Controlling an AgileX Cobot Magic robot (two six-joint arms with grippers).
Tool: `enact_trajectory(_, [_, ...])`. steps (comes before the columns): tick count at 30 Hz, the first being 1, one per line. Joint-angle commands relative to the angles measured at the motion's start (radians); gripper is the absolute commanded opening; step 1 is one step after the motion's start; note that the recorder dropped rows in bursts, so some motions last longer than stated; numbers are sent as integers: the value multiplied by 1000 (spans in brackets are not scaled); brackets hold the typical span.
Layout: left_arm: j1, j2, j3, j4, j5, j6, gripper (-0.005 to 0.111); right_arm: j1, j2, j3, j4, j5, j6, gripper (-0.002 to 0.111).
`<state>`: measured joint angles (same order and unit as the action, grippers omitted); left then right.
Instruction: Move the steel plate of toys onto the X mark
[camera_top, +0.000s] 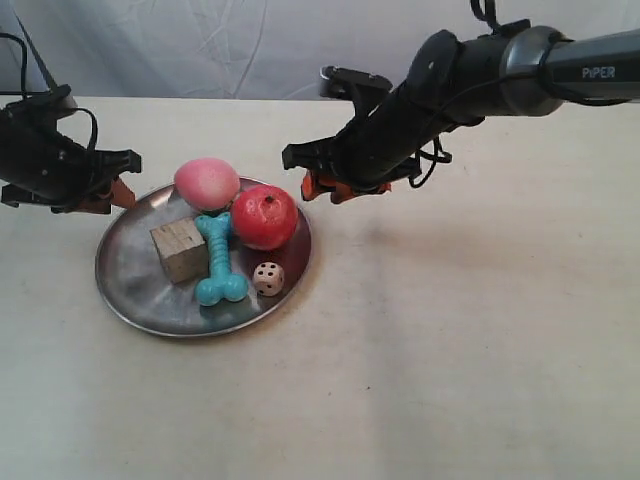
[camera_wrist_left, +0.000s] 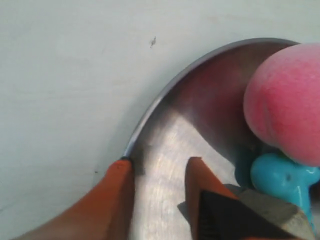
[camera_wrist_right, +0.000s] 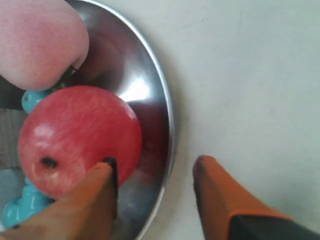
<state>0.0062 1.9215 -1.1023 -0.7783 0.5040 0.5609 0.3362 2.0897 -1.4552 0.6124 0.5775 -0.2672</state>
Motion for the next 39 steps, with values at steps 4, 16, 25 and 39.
enact_trajectory(4, [-6,-110,-4,17,48,-5,7,1,-92,-7,-189,61,41,0])
enact_trajectory(16, [-9,-312,86,39,42,-3,0,1,-246,70,-229,127,69,0])
enact_trajectory(25, [-9,-735,337,-6,-163,-3,0,3,-640,378,-248,-71,69,0])
enact_trajectory(39, [-9,-1370,476,-10,-192,-3,0,3,-1240,647,-250,-62,69,0])
